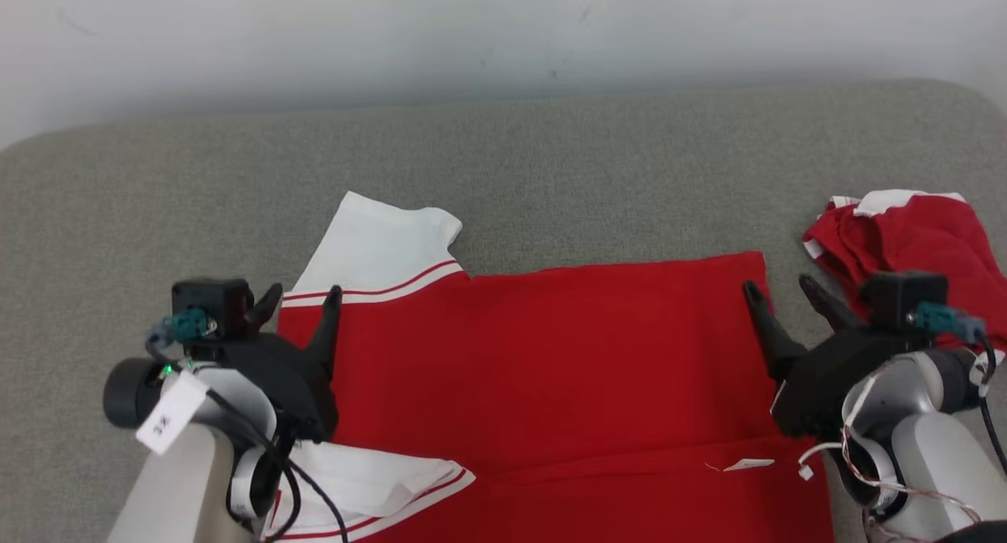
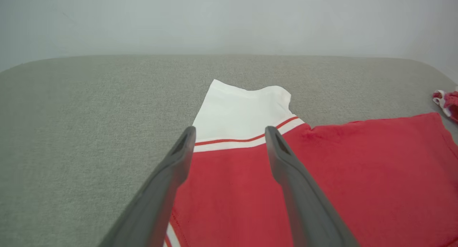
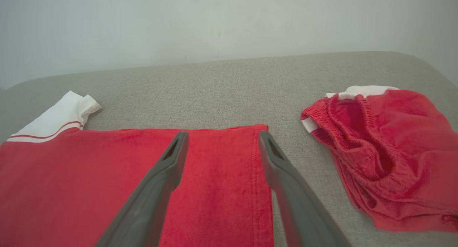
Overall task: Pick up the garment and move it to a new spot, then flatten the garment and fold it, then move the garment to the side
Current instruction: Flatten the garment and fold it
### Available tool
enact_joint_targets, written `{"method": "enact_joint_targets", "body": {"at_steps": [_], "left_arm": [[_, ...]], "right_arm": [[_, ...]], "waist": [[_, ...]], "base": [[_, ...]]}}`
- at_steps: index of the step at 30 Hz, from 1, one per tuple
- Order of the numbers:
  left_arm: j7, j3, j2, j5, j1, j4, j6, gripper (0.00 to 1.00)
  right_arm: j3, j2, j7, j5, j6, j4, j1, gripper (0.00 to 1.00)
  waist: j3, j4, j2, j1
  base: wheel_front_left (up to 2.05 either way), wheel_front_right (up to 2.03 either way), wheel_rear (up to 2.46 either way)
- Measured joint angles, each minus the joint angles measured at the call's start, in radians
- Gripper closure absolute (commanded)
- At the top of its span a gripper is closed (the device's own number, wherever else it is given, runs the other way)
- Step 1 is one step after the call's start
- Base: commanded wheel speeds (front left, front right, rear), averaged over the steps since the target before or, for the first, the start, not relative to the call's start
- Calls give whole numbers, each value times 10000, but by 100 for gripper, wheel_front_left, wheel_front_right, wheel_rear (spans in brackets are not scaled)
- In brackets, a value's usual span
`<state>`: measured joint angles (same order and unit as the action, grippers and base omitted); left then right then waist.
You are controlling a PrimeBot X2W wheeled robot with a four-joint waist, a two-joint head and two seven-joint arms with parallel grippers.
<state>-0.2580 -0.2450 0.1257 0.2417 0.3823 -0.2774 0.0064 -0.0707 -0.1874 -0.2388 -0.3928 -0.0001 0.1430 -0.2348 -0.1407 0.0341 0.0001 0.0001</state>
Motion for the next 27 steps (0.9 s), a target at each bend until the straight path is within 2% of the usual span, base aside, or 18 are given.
{"method": "enact_joint_targets", "body": {"at_steps": [4,9,17,27], "left_arm": [[-706,17,-63,173,1067,-305,-67,0],[-1626,105,-100,251,2337,-759,-67,0],[-2650,184,-50,125,4193,-1758,98,0],[-3141,104,-71,21,5116,-3160,155,0]], "right_arm": [[-19,10,-903,-222,-44,196,-851,0],[171,27,-1933,-295,-600,523,-1818,0],[50,19,-3118,-364,-798,867,-2887,0],[35,2,-3703,-347,-895,1438,-3435,0]], "waist": [[-561,-60,0,1],[-1276,-169,1,1],[-2338,-368,1,2],[-2826,-616,1,-1]], "base": [[0,0,0],[0,0,0],[0,0,0],[0,0,0]]}}
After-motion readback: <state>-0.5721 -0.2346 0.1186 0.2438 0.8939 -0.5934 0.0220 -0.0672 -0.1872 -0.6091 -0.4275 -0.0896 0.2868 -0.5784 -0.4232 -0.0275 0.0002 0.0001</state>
